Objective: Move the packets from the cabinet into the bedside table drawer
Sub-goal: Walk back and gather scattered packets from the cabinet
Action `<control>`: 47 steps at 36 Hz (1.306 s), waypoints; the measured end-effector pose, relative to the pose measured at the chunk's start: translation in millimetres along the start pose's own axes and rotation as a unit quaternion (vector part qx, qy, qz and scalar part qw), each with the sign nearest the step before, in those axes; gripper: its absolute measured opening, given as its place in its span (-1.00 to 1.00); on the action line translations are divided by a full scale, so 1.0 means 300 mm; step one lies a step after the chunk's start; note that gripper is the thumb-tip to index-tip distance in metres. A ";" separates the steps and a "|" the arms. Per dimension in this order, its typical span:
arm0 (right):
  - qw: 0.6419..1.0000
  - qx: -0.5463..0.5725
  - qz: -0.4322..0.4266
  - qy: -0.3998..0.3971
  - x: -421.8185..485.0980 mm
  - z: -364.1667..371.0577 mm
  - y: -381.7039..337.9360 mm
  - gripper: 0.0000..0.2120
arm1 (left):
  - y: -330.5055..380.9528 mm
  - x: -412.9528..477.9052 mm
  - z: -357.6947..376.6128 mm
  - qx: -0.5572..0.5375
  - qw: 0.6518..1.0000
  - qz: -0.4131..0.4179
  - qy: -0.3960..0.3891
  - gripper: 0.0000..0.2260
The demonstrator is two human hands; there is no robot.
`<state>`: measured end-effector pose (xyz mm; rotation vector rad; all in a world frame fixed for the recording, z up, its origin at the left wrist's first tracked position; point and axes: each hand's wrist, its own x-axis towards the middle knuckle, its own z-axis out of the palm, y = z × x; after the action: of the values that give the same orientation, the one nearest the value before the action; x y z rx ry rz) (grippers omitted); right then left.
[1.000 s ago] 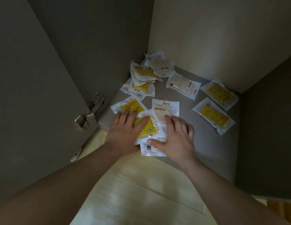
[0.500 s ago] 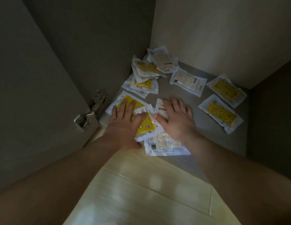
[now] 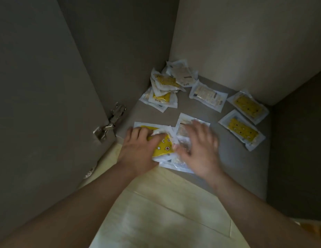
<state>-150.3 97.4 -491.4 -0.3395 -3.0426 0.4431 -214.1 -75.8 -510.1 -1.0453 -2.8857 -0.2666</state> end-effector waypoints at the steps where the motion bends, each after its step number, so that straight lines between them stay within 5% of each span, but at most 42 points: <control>1: 0.994 -0.036 -0.037 -0.094 -0.020 -0.003 0.007 -0.03 | 0.002 0.000 0.000 -0.001 1.000 0.003 0.004 -0.22; 4: 0.967 -0.103 -0.064 -0.224 -0.006 -0.027 0.046 0.11 | 0.002 0.007 -0.033 0.001 0.998 -0.001 -0.056 -0.26; 10: 0.964 -0.117 -0.047 -0.236 0.039 -0.048 0.025 0.20 | 0.018 0.005 -0.049 0.012 0.993 -0.019 -0.114 -0.32; 14: 0.982 -0.094 -0.023 -0.162 -0.012 -0.004 -0.037 0.00 | 0.030 -0.023 -0.052 0.037 0.997 -0.014 -0.059 -0.36; 17: 0.993 -0.109 -0.042 -0.034 -0.086 0.066 -0.057 -0.24 | 0.017 -0.062 -0.053 0.058 0.998 0.008 0.014 -0.56; 20: 0.985 -0.127 -0.076 0.089 -0.133 0.117 -0.053 -0.48 | 0.003 -0.102 -0.059 0.041 0.998 0.025 0.050 -0.52; 23: 0.968 -0.137 -0.106 0.183 -0.132 0.121 -0.044 -0.56 | -0.013 -0.130 -0.068 0.011 0.999 0.000 0.040 -0.52; 28: 0.972 -0.106 -0.118 0.173 -0.149 0.063 -0.092 -0.59 | 0.010 -0.202 -0.114 -0.109 0.985 -0.116 -0.059 -0.63; 32: 0.986 -0.097 -0.074 0.110 -0.184 -0.042 -0.174 -0.63 | 0.056 -0.272 -0.205 -0.271 0.922 -0.244 -0.127 -0.67; 36: 0.988 0.093 0.062 -0.105 -0.251 -0.185 -0.268 -0.66 | 0.095 -0.338 -0.356 -0.425 0.801 -0.356 -0.227 -0.74; 40: 0.867 0.389 0.296 -0.096 -0.351 -0.351 -0.372 -0.90 | 0.141 -0.422 -0.581 -0.496 0.719 -0.412 -0.259 -0.79; 43: 0.770 0.489 0.397 -0.106 -0.435 -0.532 -0.440 -0.81 | 0.173 -0.491 -0.778 -0.528 0.675 -0.459 -0.236 -0.81; 47: 0.733 0.519 0.422 -0.128 -0.551 -0.793 -0.528 -0.88 | 0.226 -0.564 -1.072 -0.565 0.610 -0.523 -0.188 -0.76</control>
<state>-3.4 -21.7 -220.8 -1.5730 -2.0415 2.1640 -41.3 -190.0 -204.0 1.0746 -3.0328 -2.2959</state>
